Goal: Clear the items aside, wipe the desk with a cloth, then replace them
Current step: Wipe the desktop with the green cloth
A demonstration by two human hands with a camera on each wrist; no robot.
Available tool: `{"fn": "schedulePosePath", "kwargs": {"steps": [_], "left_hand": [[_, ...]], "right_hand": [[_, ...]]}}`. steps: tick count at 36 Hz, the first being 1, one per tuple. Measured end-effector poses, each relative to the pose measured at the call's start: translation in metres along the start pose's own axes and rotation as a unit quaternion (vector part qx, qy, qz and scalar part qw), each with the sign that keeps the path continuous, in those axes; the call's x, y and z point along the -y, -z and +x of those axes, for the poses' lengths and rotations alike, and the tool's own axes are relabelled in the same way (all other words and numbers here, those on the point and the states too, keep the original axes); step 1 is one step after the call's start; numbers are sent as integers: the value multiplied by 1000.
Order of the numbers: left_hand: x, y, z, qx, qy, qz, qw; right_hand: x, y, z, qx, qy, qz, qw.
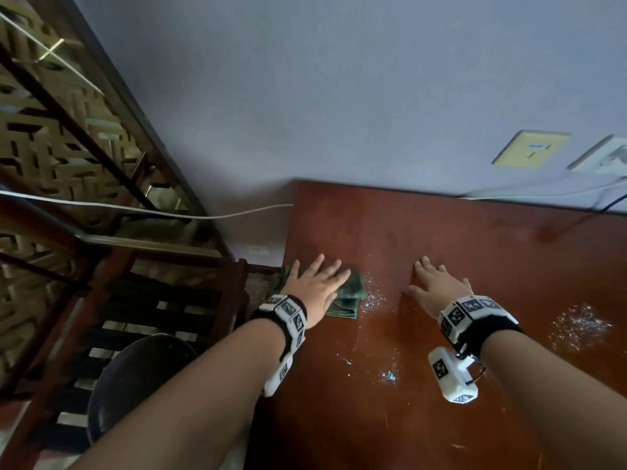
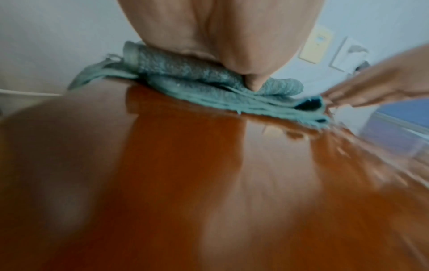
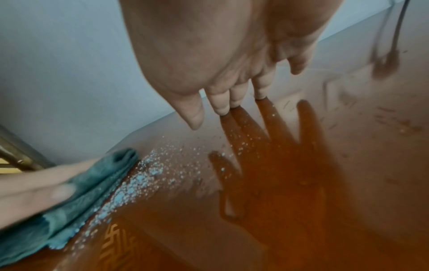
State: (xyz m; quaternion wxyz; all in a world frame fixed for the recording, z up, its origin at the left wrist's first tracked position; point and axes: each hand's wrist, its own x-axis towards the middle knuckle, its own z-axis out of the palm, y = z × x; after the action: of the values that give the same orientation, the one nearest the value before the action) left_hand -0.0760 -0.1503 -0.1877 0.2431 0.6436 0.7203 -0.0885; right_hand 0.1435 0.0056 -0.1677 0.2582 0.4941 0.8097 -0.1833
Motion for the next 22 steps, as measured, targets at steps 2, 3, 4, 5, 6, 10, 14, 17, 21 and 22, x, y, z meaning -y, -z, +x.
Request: {"fn": "schedulePosePath", "kwargs": {"steps": [2,3,4,5,6,10,14,17,21,22], "left_hand": [[1,7,16,-8,37,-11,999],[1,9,22,-10,53,-17,998],[0,10,26,-11,64,-21,998],[-1,9,27,-13,69,-22,997],[-2,7,26,-14,67,-22,997],[3,3,14,-12,9,-17,1000],[3,12,-4,-24,-35,-56,998],[-1,14,-16,-29,-68,-71,995],[-2,-6,-27,37,-76,17,996],[-3,-10,-27,48,-67,33,996]], "right_hand": [[0,-4,-1,-12,0,2,1000],[1,-6,-2,-19,1,5,1000],[0,-7,-1,-25,3,7,1000],[0,-8,-1,-28,4,8,1000],[0,-9,-1,-29,6,8,1000],[-3,-7,-1,-33,16,-3,999],[-3,-6,-3,-30,21,-10,999],[-1,-3,-3,-23,15,4,1000],[1,-5,-4,-4,2,25,1000],[2,-6,-6,0,0,29,1000]]}}
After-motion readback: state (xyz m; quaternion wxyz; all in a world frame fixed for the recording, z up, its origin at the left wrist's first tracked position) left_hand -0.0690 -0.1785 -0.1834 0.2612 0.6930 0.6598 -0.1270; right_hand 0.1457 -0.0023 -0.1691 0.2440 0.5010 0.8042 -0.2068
